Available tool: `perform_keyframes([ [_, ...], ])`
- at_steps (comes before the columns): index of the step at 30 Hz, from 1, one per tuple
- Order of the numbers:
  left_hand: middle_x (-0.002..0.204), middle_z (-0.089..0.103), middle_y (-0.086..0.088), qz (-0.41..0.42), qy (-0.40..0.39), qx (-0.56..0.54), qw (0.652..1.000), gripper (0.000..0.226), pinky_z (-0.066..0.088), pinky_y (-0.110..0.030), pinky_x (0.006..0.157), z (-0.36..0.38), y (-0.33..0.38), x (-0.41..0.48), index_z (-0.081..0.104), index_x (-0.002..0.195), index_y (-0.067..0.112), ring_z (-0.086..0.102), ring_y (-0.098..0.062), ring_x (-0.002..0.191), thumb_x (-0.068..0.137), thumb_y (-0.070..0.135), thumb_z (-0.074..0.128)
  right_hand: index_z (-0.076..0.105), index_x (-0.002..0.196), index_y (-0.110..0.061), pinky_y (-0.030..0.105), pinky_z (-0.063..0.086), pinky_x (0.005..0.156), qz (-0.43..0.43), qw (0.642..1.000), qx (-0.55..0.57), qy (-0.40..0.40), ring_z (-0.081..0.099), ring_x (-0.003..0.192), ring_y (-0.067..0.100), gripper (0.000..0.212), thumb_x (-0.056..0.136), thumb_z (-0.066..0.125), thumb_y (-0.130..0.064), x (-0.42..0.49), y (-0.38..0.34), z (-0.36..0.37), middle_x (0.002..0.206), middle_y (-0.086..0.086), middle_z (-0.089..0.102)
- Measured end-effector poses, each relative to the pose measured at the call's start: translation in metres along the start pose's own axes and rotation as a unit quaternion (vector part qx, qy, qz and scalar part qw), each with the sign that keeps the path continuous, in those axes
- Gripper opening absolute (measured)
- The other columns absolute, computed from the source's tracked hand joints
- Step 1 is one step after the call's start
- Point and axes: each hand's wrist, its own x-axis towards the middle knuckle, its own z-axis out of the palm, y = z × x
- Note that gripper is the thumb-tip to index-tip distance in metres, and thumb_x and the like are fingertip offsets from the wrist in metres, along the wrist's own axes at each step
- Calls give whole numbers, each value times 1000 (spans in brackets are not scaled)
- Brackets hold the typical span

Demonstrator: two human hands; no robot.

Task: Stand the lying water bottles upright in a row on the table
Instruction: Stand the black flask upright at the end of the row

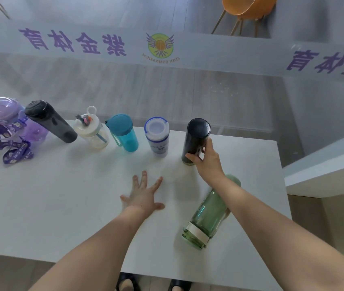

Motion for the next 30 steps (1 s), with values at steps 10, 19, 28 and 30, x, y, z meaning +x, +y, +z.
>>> perform_keyframes([
  [10,166,-33,7,2,-2,-5,1000,101,23,-83,106,0,-1,1,-6,152,66,-28,-29,154,88,59,72,43,135,-14,30,45,87,11,1000,-7,-3,60,109,24,58,88,78,-14,13,-5,2,122,0,63],
  [19,166,-33,8,4,1,-1,1000,101,23,-82,106,1,-2,0,-7,152,66,-28,-29,154,88,60,71,42,135,-12,23,39,79,18,1000,-20,-3,56,102,22,54,92,74,-12,7,-11,0,118,0,59],
  [28,165,-34,11,12,-1,-10,1000,102,22,-82,105,3,-6,3,-5,151,67,-28,-28,154,84,64,72,34,148,-25,34,47,95,55,998,22,-14,56,126,25,78,85,79,-19,5,-6,0,139,0,57],
  [30,165,-33,11,12,1,-13,1000,102,21,-82,106,2,-6,3,-4,152,67,-28,-28,154,84,63,73,22,159,-33,40,44,110,86,996,30,-21,46,140,23,94,86,80,-24,-5,-5,-9,158,3,43],
])
